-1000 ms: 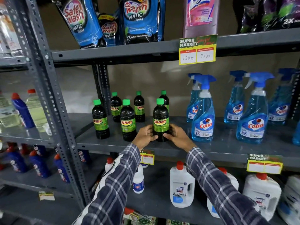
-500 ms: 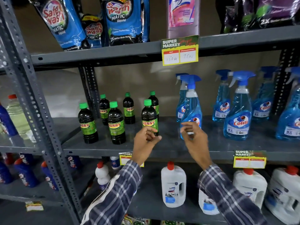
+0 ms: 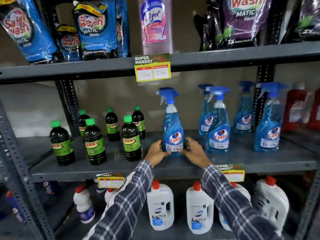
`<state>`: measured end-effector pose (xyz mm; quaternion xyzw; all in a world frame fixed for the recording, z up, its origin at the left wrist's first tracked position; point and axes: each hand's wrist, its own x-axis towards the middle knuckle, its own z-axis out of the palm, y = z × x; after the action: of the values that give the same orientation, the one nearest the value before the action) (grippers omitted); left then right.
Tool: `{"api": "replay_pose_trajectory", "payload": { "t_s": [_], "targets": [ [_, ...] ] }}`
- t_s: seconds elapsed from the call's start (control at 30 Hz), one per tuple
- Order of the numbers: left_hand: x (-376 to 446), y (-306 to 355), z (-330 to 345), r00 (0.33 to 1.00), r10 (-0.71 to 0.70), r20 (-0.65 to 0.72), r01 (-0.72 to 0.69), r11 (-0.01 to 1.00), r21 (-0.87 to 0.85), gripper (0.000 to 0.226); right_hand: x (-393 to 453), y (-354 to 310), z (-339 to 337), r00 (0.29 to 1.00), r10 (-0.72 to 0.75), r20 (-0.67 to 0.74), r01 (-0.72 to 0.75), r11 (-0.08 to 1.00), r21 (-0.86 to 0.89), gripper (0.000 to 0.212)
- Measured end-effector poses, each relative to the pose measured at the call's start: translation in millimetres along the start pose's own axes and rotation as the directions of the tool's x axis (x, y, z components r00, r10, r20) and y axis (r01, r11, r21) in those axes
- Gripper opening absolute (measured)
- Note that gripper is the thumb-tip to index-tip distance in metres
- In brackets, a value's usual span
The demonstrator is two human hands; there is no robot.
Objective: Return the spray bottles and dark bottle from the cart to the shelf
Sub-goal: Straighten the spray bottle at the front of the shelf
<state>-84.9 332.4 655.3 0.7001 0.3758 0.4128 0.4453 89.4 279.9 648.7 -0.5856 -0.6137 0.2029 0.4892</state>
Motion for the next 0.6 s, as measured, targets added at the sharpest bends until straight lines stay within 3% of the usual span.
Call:
{"api": "replay_pose_trajectory", "payload": {
  "t_s": [0.6],
  "targets": [
    [-13.6,-4.3,-0.3,1.0,0.013,-0.002,-0.012,0.987,0.161,0.05,-4.6,5.6,1.5,0.999,-0.019,0.046,0.021,0.998,-0.059,0.043]
  ]
}}
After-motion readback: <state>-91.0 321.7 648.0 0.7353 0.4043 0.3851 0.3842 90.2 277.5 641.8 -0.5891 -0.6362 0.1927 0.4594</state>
